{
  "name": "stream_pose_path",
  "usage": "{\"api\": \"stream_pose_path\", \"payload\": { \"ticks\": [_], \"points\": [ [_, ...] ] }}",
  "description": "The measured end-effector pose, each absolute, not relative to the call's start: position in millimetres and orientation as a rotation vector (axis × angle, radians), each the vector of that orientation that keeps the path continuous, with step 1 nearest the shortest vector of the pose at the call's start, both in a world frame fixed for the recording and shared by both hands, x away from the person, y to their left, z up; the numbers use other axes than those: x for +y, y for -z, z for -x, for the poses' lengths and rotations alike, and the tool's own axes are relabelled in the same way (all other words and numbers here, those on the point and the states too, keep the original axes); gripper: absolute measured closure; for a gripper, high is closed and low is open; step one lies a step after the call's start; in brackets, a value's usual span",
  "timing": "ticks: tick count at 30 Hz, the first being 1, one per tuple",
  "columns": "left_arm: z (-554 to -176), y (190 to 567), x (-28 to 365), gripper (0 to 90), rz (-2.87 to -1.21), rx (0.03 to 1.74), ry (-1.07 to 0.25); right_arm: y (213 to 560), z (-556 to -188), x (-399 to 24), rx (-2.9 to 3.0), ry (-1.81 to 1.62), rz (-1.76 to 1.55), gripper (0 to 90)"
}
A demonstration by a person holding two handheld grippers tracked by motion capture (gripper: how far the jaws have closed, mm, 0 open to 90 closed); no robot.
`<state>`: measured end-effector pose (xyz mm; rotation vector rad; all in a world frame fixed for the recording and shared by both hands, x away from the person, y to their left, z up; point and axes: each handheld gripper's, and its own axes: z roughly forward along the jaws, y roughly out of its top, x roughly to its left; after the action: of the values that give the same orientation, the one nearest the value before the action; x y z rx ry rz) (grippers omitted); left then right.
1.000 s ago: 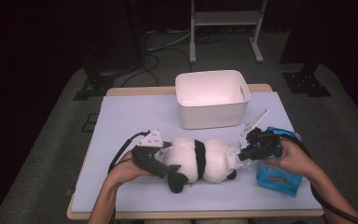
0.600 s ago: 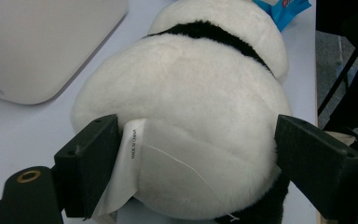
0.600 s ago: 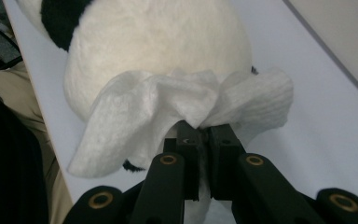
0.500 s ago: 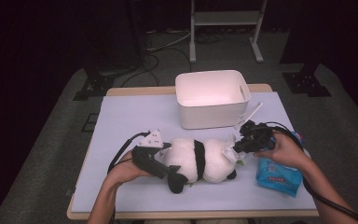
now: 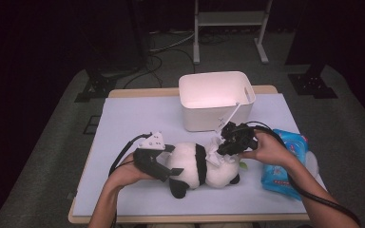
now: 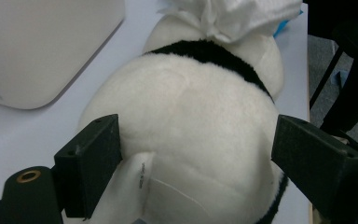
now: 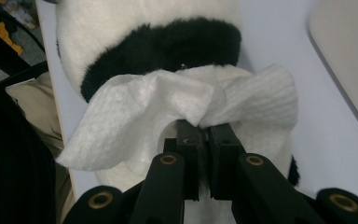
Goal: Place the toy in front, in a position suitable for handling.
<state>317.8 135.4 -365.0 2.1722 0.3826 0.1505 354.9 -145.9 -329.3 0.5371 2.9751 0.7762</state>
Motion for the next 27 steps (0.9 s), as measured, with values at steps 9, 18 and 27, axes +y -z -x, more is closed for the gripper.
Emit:
{"api": "stream_pose_path", "payload": {
  "ticks": [9,18,27],
  "points": [
    [-318,368,132,14.8,-2.159,0.381,-0.149,333,-342,-143,2.978,-0.772,-0.493,84.5],
    [-318,371,130,16.5,-2.177,0.389,-0.138,329,-340,-155,2.947,-0.838,-0.498,84.6],
    [-318,372,131,16.3,-2.184,0.395,-0.136,327,-342,-178,2.913,-0.846,-0.563,84.6]
  ]
}}
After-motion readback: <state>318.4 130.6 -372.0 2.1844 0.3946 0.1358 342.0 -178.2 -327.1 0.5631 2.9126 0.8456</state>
